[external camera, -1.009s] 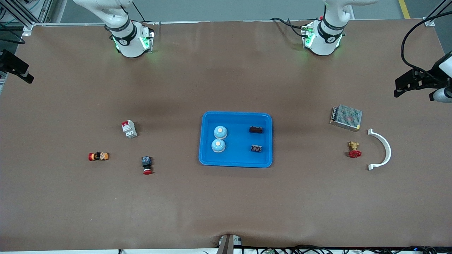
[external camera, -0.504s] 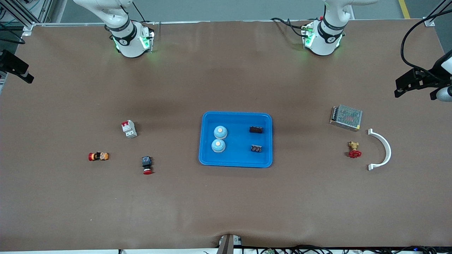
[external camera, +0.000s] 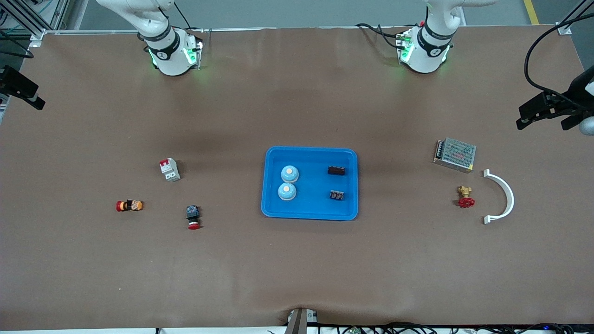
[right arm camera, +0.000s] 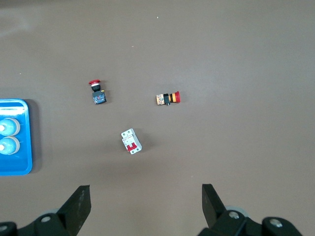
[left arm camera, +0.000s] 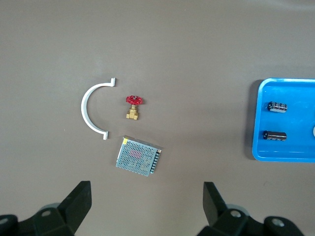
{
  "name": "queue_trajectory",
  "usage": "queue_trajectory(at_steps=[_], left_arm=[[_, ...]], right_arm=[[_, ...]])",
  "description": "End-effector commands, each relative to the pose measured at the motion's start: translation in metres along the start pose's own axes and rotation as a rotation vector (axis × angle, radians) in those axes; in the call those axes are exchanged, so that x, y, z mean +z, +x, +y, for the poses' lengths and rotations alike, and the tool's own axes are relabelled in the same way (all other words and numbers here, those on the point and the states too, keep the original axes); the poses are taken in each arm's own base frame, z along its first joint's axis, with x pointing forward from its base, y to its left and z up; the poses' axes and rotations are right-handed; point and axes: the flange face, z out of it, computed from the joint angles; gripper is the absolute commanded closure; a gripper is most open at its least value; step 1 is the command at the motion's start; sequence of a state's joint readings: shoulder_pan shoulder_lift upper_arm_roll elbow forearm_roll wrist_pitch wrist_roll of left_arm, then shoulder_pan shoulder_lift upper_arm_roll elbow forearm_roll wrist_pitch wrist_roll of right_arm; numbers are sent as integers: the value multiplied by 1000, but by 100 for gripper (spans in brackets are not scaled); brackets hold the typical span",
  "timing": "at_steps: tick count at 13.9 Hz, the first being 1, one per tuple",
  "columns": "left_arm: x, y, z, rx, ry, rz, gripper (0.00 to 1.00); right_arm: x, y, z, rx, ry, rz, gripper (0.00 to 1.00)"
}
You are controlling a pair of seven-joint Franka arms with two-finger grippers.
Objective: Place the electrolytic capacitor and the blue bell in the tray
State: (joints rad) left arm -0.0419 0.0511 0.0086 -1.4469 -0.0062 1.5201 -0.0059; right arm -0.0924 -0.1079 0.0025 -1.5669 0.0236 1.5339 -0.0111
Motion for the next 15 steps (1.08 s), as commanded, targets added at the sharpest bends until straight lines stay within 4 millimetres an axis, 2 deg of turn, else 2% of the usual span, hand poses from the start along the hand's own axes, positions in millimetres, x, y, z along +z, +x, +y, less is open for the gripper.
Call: queue_trajectory(at_steps=[1, 15], left_arm=[[-5, 3, 1, -13, -5, 4, 0], [-3, 3, 7, 24, 63, 0, 0]], right_arm=[[-3, 2, 1, 1, 4, 2, 0], [-2, 3, 1, -3, 4, 2, 0]])
